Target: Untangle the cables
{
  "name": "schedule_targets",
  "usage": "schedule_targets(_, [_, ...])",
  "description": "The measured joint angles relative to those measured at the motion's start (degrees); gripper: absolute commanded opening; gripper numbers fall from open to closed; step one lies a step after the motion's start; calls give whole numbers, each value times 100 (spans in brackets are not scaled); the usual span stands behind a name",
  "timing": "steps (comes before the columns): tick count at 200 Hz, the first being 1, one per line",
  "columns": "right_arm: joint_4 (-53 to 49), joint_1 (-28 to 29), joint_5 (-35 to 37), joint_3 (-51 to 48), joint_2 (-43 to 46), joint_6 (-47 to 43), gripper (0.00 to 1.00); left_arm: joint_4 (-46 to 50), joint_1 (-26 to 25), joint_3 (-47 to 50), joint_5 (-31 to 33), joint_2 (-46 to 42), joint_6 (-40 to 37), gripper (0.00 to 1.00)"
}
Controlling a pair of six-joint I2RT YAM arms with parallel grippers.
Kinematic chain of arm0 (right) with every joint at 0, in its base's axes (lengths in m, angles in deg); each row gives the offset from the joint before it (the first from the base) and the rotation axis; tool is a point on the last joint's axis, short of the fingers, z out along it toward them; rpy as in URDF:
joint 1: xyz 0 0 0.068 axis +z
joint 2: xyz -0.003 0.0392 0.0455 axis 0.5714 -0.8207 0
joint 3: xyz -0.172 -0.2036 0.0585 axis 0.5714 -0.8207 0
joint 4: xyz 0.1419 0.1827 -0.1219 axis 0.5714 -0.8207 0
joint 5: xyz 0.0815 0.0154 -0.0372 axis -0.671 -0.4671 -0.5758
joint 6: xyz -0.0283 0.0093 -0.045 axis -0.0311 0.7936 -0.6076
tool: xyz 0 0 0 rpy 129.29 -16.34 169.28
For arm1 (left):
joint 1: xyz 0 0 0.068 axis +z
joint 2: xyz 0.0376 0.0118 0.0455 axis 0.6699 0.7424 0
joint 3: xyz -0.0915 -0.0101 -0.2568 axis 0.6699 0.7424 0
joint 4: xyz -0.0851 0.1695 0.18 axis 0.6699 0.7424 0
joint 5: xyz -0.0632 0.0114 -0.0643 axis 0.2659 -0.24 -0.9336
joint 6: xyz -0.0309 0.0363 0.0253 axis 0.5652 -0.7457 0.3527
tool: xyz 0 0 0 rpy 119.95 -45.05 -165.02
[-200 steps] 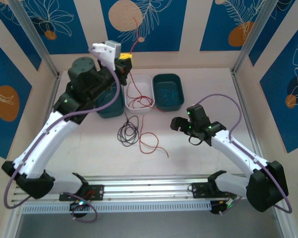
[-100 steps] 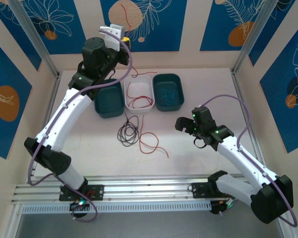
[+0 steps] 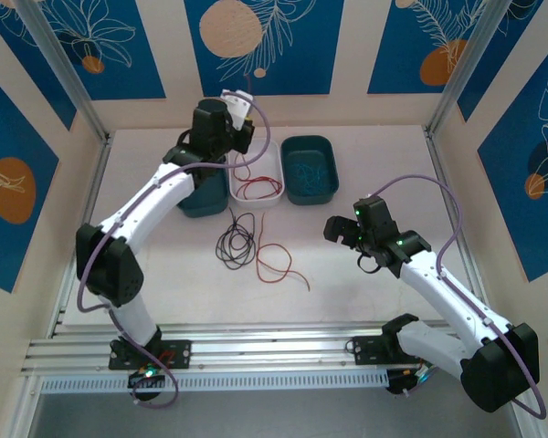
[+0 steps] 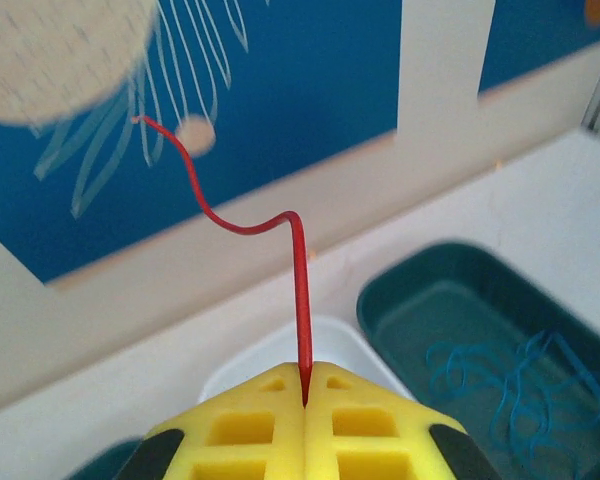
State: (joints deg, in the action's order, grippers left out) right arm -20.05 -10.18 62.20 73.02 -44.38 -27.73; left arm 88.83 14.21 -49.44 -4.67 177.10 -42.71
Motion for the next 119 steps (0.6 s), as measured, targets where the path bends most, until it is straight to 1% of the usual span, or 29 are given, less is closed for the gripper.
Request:
schedule_targets(38, [0, -4, -2, 2, -2, 0, 99, 417, 0, -57, 15, 455, -238, 0])
schedule_targets(72, [-15, -9, -7, 26, -28, 4, 99, 1049, 0, -627, -136, 990, -278, 0])
schedule_targets(90, [-24, -33, -9, 61, -81, 11, 99, 1491, 0, -1130, -197, 1360, -146, 0])
schedule_targets(119, [-44, -59, -9, 70, -111, 55, 99, 2065, 0, -1731, -372, 1888, 343, 0])
